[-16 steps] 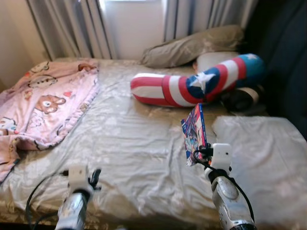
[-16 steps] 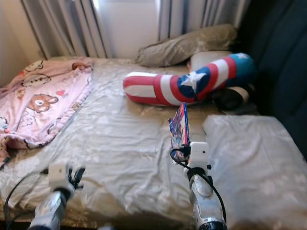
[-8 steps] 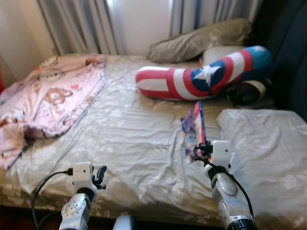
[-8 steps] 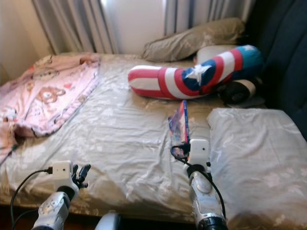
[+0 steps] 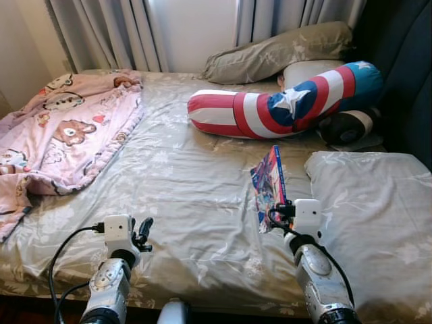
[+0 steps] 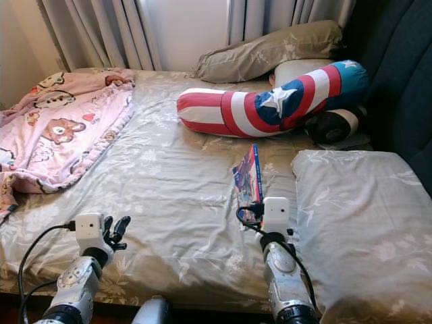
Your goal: Clean up the room
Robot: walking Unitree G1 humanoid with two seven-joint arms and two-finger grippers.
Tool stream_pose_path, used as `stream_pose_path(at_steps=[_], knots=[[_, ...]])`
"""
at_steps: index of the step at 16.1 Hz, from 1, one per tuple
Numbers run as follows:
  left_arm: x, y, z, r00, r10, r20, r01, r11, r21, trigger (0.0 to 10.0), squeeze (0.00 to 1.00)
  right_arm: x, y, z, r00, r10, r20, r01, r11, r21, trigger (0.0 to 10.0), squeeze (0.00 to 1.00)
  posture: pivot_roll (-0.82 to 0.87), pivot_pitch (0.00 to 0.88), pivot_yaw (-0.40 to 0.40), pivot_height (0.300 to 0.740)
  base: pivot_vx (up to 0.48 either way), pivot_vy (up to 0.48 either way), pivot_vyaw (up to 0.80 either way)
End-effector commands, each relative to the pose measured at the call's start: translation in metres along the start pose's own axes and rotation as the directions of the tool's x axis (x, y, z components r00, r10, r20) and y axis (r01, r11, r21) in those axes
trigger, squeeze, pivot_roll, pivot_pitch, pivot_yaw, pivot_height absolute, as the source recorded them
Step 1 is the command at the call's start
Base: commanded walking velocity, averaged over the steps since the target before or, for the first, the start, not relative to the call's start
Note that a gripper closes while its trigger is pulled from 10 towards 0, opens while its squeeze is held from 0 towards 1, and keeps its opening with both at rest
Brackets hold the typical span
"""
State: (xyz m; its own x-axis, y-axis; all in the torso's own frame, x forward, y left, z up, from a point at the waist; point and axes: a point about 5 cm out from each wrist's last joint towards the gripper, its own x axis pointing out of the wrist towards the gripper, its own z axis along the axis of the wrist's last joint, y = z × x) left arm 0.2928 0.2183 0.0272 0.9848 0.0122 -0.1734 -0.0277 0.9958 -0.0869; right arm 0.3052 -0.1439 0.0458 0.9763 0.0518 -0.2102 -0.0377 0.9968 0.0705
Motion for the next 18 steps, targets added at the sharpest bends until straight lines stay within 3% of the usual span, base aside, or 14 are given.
stream_pose_path(at_steps=[1, 10, 18], knots=[[0.0, 0.001, 0.001, 1.0, 0.0, -0.003, 0.0, 1.0, -0.003, 10.0, 0.0, 0.004, 0.003, 0.013, 0.998, 0.007, 0.064, -0.007, 1.0, 0.001, 10.0, 0.0, 0.02, 0.016, 0.007, 0.63, 0.0, 0.0, 0.0], [0.006, -0.001, 0.01, 0.999, -0.028, 0.019, 0.028, 1.0, -0.012, 10.0, 0.0, 0.014, -0.011, 0.016, 0.998, -0.063, 0.031, 0.063, 0.998, -0.029, 10.0, 0.0, 0.04, 0.033, 0.015, 0.63, 0.0, 0.0, 0.0], [0.006, 0.0, 0.01, 0.999, -0.032, 0.008, 0.032, 0.999, -0.018, 10.0, 0.0, 0.012, -0.016, 0.006, 0.996, -0.094, -0.01, 0.093, 0.995, -0.037, 10.0, 0.0, 0.04, 0.043, 0.019, 0.63, 0.094, 0.0, 0.0]])
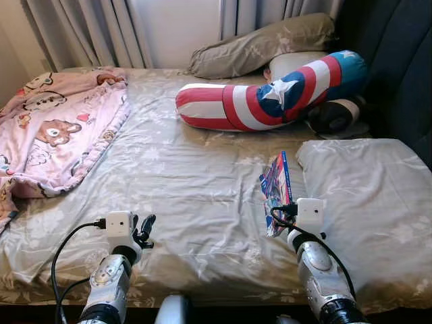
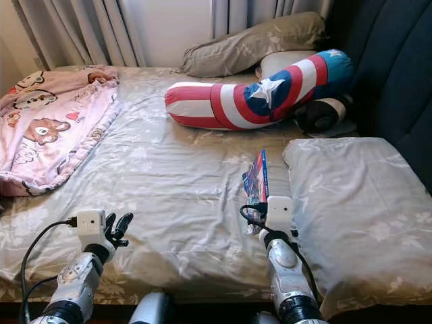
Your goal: Clean up the room
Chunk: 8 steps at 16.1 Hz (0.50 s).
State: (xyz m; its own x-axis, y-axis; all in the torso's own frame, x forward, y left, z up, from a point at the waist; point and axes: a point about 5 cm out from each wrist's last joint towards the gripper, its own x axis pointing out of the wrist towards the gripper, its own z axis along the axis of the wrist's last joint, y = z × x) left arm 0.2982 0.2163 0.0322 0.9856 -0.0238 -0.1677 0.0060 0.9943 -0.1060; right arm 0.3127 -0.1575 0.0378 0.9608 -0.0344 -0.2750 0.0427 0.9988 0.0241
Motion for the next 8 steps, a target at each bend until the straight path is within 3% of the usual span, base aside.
stream_pose_path(at_steps=[1, 8], knots=[[0.0016, 0.0025, 0.004, 1.0, 0.004, 0.005, -0.004, 1.0, -0.006, 10.0, 0.0, 0.0028, -0.0032, 0.0101, 0.999, -0.008, 0.044, 0.009, 1.0, -0.014, 10.0, 0.0, 0.03, 0.043, 0.02, 0.63, 0.289, 0.0, 0.0], [0.0023, 0.0025, 0.0049, 1.0, -0.001, 0.005, 0.001, 1.0, -0.006, 10.0, 0.0, 0.0035, -0.0041, 0.008, 1.0, -0.005, 0.031, 0.006, 1.0, -0.014, 10.0, 0.0, 0.04, 0.049, 0.024, 0.63, 0.298, 0.0, 0.0]])
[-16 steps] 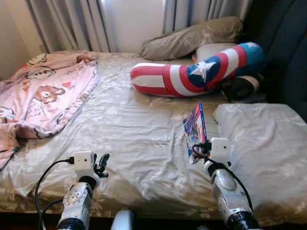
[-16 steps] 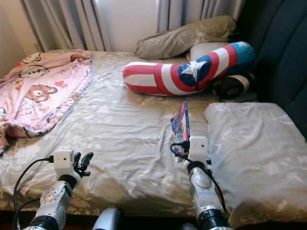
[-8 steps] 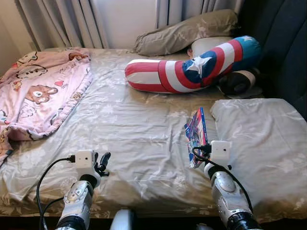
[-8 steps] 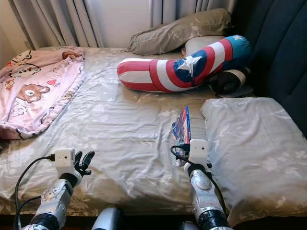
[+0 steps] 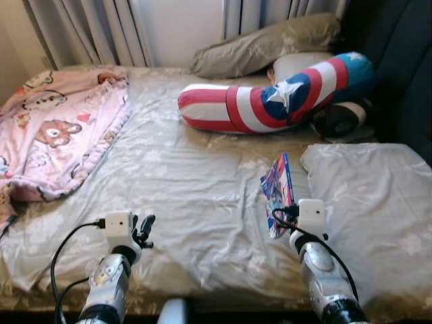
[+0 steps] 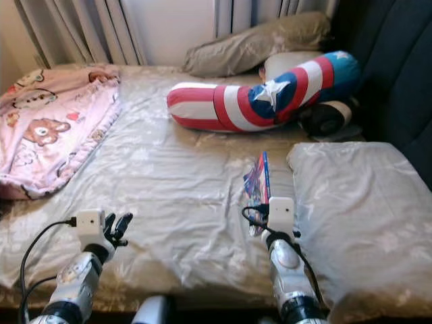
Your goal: Clean up the room
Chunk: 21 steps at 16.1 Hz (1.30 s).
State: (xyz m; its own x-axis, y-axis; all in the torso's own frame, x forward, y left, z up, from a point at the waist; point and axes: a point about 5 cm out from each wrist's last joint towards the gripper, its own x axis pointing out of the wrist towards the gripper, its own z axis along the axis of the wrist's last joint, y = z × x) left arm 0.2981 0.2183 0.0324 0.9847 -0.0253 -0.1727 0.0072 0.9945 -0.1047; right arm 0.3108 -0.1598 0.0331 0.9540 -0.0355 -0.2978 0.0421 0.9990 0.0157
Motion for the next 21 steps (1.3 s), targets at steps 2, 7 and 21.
stream_pose_path(at_steps=[2, 7, 21], knots=[[0.002, 0.0, 0.005, 1.0, -0.001, 0.009, 0.001, 1.0, -0.005, 10.0, 0.0, 0.004, -0.002, 0.012, 0.999, -0.003, 0.049, 0.004, 1.0, -0.008, 10.0, 0.0, 0.04, 0.051, 0.024, 0.63, 0.313, 0.0, 0.0], [0.002, 0.001, 0.004, 1.0, 0.002, 0.002, -0.002, 1.0, 0.009, 10.0, 0.0, 0.007, -0.006, 0.01, 1.0, 0.004, 0.02, -0.003, 1.0, -0.016, 10.0, 0.0, 0.04, 0.064, 0.026, 0.63, 0.0, 0.0, 0.0], [-0.013, 0.016, 0.005, 1.0, -0.014, 0.005, 0.013, 0.998, 0.064, 10.0, 0.0, 0.021, -0.005, 0.014, 0.992, 0.092, -0.084, -0.094, 0.995, -0.013, 10.0, 0.0, 0.14, 0.17, 0.078, 0.63, 0.0, 0.0, 0.0]])
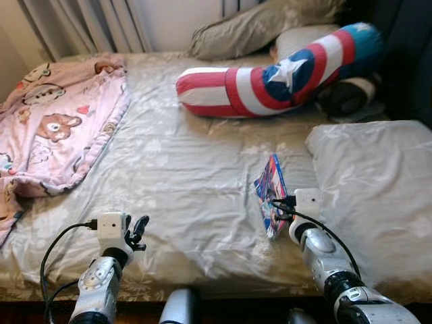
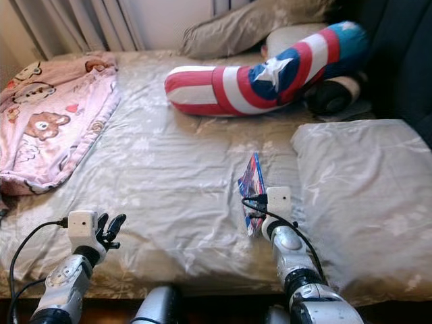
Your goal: Clean up the room
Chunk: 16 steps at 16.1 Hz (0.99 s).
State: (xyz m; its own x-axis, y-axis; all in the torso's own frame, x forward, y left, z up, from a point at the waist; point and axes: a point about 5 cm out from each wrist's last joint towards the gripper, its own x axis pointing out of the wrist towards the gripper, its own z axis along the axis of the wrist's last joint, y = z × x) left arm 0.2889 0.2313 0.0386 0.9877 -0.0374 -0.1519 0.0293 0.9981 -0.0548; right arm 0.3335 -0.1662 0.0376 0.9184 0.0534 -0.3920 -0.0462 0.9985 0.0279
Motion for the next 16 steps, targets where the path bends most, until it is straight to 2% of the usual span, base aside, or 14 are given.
stream_pose_path(at_steps=[1, 9, 16], knots=[[-0.004, 0.005, -0.001, 1.0, -0.003, -0.015, 0.003, 1.0, 0.016, 10.0, 0.0, -0.001, -0.002, -0.001, 1.0, -0.002, 0.005, 0.002, 1.0, -0.008, 10.0, 0.0, 0.14, 0.176, 0.081, 0.63, 0.0, 0.0, 0.0], [-0.02, 0.008, -0.008, 0.999, -0.014, -0.053, 0.015, 0.999, 0.032, 10.0, 0.0, -0.007, -0.029, -0.011, 0.992, -0.123, -0.04, 0.121, 0.991, -0.049, 10.0, 0.0, 0.15, 0.217, 0.107, 0.63, 0.0, 0.0, 0.0], [-0.025, 0.009, -0.008, 0.997, -0.015, -0.069, 0.018, 0.999, 0.038, 10.0, 0.0, -0.007, -0.032, -0.011, 0.99, -0.135, -0.038, 0.133, 0.99, -0.054, 10.0, 0.0, 0.15, 0.205, 0.109, 0.63, 0.0, 0.0, 0.0]])
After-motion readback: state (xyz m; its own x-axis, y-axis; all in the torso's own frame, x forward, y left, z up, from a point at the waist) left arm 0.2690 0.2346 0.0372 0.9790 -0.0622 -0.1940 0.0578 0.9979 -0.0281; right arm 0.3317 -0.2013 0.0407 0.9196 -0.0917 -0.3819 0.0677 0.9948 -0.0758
